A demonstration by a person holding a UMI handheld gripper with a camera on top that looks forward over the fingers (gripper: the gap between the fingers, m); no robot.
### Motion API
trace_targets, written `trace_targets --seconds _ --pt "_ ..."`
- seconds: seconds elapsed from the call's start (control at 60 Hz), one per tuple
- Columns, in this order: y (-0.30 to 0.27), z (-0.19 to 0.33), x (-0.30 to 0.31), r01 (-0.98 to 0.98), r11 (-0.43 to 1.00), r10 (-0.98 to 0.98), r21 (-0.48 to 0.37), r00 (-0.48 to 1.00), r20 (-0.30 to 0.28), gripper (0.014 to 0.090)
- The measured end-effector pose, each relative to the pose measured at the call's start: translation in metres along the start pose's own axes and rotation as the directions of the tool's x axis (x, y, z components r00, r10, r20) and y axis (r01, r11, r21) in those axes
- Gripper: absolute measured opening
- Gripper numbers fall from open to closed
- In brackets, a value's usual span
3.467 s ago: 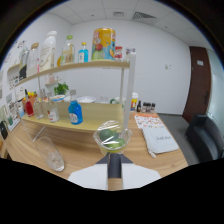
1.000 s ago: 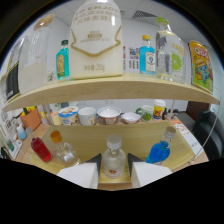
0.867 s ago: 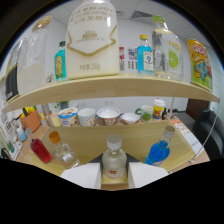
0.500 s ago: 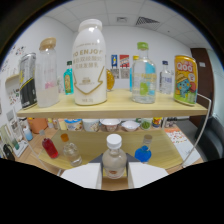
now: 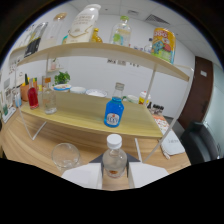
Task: Make me a cup of Mojito.
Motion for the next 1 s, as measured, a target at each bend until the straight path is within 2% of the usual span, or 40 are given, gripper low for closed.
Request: trace_targets --seconds 0.1,0.2,0.3,0.383,0.433,0.517,0.567,0.7,0.9,1.0 --pt "-0.007 0.000 0.006 0.207 0.978 -0.205 0.014 0.976 -0.070 0.0344" --pt "-0.024 -0.005 0.009 0.473 0.881 -0.464 0.021 0.872 -0.155 0.0342" --pt "-0.046 -0.009 0.005 0.718 0.696 -0.694 0.013 0.677 -0.246 0.0343" --pt "-0.060 -0.010 0.000 0.868 0.495 -0.832 -0.026 0.465 -0.304 0.0342" --pt "-0.065 -0.011 -0.001 0.925 0.372 -0.887 -0.079 0.330 -0.323 0.0341" --pt "-0.067 -0.008 -0.003 0.969 0.194 -0.936 -0.151 0.137 -0.324 0.0344" --pt "-0.068 -0.009 -0.003 0.974 0.091 -0.952 -0.207 0.024 -0.304 0.0343" --pt "-0.074 -0.007 -0.009 0.943 -0.162 -0.925 -0.289 -0.247 -0.288 0.0343" --pt "-0.072 -0.005 -0.015 0.871 -0.342 -0.878 -0.353 -0.430 -0.211 0.0344" --pt "-0.074 -0.005 -0.021 0.869 -0.364 -0.867 -0.336 -0.447 -0.219 0.0344"
